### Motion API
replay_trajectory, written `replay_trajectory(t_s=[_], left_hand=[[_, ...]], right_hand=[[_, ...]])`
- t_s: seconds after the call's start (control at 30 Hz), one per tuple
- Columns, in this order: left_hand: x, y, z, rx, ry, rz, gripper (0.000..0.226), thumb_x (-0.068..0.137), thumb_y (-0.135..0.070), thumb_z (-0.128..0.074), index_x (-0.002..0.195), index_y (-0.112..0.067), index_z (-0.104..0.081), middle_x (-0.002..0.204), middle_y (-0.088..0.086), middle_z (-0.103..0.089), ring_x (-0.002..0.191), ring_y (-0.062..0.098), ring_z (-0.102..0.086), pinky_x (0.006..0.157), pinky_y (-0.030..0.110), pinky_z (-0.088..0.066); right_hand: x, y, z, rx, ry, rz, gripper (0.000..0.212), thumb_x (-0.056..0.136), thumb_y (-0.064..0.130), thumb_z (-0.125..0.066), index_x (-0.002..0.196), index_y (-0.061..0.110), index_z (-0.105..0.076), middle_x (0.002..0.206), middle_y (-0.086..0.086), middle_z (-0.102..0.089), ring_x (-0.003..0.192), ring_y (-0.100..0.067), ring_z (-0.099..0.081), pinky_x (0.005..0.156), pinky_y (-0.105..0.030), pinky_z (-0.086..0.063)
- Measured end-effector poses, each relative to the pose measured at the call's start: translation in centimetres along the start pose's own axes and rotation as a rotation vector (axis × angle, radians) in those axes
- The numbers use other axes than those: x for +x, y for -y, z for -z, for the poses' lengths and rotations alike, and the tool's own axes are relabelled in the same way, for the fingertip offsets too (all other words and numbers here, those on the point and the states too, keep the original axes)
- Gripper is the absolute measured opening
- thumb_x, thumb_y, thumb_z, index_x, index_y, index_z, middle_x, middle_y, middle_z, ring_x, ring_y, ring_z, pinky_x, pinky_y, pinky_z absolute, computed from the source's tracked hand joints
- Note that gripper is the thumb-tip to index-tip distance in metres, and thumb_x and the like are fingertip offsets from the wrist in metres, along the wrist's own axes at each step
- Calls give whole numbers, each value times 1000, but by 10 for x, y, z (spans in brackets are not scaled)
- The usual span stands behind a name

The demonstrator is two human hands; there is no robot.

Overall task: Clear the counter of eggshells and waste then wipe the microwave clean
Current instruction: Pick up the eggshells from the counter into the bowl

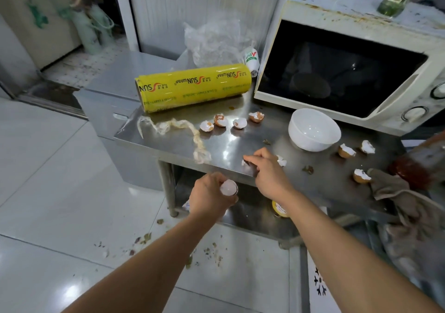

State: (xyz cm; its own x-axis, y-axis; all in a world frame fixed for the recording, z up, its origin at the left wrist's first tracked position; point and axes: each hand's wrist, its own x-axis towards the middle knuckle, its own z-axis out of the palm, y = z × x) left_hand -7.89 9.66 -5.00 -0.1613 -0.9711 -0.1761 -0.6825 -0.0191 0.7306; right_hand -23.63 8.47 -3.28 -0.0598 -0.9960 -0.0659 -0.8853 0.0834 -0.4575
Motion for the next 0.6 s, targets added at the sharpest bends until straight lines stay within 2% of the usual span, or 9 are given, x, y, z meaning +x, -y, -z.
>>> replay_trajectory(t_s=[0.07,0.2,0.33,0.47,0.6], left_hand=[[2,3,-12,-44,-19,37,35,68,-27,-81,98,-20,-65,99,-3,-66,90,13,-60,82,34,-54],[10,8,-30,-134,-88,73,41,67,-25,-82,102,-17,-63,104,0,-64,95,15,-59,85,31,-52],[16,11,-41,-190,-157,68,43,66,-23,-83,102,-14,-62,106,2,-65,98,17,-59,87,35,-52],[16,12,-50,-181,-145,98,47,67,-26,-82,108,-14,-62,108,3,-64,100,17,-58,89,36,-51],[21,8,-53,-208,-169,105,42,66,-26,-83,101,-11,-64,102,4,-66,97,19,-59,85,35,-52]], right_hand=[[-3,-2,-4,-7,-16,16,53,84,-15,-48,129,12,-54,115,-3,-43,110,-19,-42,96,-29,-40],[-6,-5,-13,-45,-88,22,56,84,-13,-51,130,18,-53,118,3,-40,113,-13,-35,100,-27,-37],[-9,-9,-20,-58,-133,45,59,82,-15,-50,130,19,-53,120,4,-40,115,-13,-32,102,-26,-34],[-15,-8,-22,-64,-154,49,62,81,-18,-45,128,21,-55,121,5,-41,115,-15,-31,102,-26,-34],[-23,-6,-24,-76,-161,84,64,79,-20,-43,127,21,-56,123,4,-43,114,-18,-32,103,-30,-32]])
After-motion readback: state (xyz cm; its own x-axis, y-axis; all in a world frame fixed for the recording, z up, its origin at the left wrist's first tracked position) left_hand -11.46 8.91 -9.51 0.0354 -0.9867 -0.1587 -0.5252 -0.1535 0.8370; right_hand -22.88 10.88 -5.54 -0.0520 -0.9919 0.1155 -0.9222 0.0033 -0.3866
